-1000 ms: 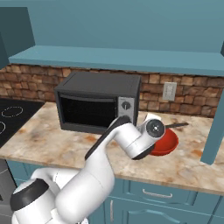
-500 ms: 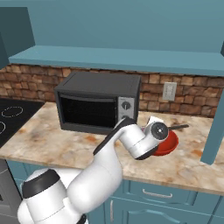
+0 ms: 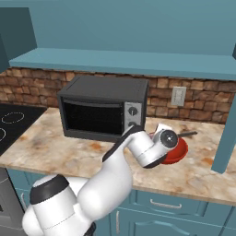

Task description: Open the cabinet and setup a tea strainer by placing it in the bowl upright.

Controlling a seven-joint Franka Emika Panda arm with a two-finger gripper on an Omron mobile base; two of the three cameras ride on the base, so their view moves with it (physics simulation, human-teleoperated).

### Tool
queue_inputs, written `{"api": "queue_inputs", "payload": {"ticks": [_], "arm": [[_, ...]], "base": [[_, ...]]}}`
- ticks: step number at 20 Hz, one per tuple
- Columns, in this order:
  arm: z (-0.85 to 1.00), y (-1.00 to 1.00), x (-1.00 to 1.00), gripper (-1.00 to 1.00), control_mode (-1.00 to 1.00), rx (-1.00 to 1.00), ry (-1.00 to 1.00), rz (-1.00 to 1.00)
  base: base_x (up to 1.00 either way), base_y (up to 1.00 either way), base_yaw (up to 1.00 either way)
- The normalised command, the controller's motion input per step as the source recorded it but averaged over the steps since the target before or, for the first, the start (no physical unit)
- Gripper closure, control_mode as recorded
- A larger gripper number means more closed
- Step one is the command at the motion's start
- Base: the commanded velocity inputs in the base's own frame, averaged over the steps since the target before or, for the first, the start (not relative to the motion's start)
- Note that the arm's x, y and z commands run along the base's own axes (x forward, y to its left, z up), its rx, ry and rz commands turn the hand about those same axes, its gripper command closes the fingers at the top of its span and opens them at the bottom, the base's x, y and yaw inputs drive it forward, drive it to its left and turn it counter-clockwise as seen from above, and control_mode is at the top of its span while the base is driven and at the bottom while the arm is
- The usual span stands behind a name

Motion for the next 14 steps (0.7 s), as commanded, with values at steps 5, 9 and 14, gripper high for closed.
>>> {"api": "queue_inputs", "payload": {"ticks": [5, 9, 14], "arm": [[-0.3, 0.0, 0.04, 1.0, -1.0, 0.0, 0.06, 0.0], [-0.22, 0.0, 0.0, 1.0, -1.0, 0.0, 0.07, 0.0], [0.0, 0.0, 0.0, 1.0, -1.0, 0.0, 0.0, 0.0]], "base": [[0.0, 0.0, 0.0], [0.0, 0.0, 0.0], [0.0, 0.0, 0.0]]}}
